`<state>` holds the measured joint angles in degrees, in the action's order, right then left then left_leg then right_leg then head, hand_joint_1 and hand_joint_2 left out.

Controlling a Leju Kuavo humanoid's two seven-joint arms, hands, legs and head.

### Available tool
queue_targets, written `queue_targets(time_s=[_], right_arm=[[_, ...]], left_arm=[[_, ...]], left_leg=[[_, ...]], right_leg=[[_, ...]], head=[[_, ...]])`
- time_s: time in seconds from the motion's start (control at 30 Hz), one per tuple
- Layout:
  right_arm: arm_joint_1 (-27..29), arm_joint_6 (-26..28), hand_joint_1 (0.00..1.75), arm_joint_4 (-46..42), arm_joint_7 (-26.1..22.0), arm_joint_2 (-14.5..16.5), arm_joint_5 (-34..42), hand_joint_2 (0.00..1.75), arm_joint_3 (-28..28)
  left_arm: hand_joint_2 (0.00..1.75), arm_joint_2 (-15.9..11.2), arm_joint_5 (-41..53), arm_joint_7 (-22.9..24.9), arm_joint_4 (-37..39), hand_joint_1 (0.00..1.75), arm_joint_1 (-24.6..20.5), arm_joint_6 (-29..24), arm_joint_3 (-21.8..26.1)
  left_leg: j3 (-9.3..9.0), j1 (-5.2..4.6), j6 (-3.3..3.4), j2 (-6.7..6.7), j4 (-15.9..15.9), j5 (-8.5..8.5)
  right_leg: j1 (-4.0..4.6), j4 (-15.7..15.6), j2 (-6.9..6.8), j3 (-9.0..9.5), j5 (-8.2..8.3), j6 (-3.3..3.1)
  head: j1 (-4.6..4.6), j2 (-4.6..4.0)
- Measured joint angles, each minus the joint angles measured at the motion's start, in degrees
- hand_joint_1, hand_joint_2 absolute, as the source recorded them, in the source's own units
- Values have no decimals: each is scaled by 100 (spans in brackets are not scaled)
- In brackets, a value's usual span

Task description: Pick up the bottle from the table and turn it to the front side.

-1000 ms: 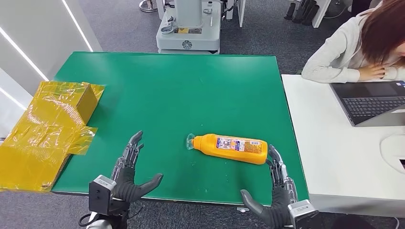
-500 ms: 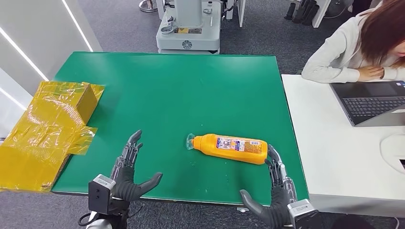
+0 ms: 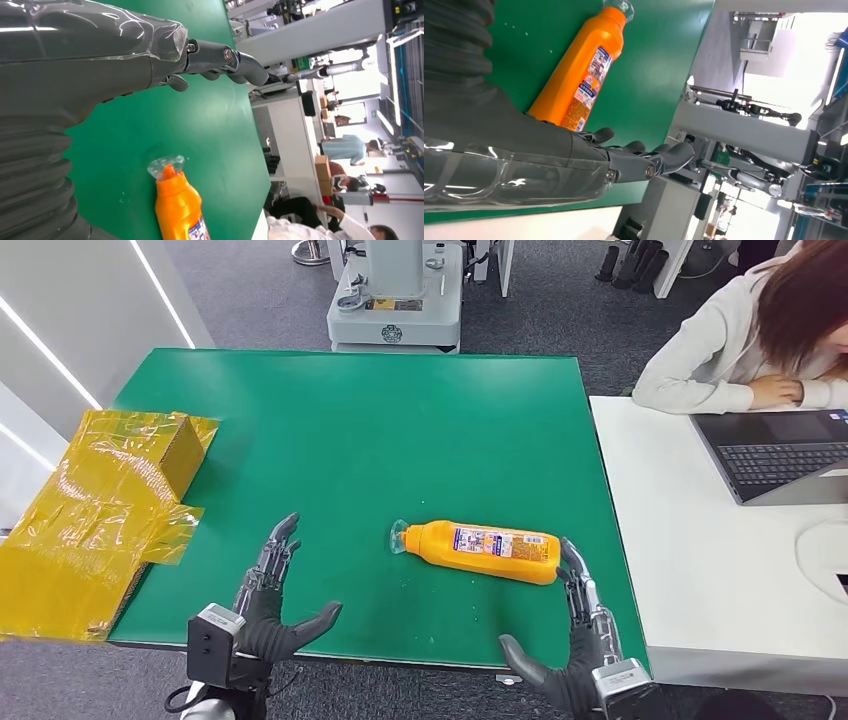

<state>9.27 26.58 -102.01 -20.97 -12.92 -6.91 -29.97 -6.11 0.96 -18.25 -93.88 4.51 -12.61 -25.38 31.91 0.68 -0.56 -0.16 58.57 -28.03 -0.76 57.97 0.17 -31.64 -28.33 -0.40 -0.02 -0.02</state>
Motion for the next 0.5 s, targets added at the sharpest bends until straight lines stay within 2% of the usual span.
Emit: queue_targets(time_s=[0.17, 0.37, 0.5], right_arm=[[-164, -267, 0, 17, 411, -28, -676, 175, 212], [-766, -1011, 0, 253, 1453, -196, -1810, 175, 400], [-1198, -1522, 0, 511, 1998, -313, -2265, 175, 430]], left_arm=[[175, 87, 15, 18, 7, 0, -163, 173, -2], [175, 154, -37, 74, 99, 0, -478, 415, -20], [175, 169, -122, 72, 264, 0, -717, 538, -100]], left_leg=[[-1, 0, -1, 0, 0, 1], [-3, 0, -1, 2, 2, 5], [-3, 0, -2, 1, 4, 6]], right_leg=[[0, 0, 1, 0, 2, 0], [0, 0, 2, 1, 5, -3], [0, 2, 2, 0, 6, -3]], head=[[0, 0], [0, 0], [-1, 0]])
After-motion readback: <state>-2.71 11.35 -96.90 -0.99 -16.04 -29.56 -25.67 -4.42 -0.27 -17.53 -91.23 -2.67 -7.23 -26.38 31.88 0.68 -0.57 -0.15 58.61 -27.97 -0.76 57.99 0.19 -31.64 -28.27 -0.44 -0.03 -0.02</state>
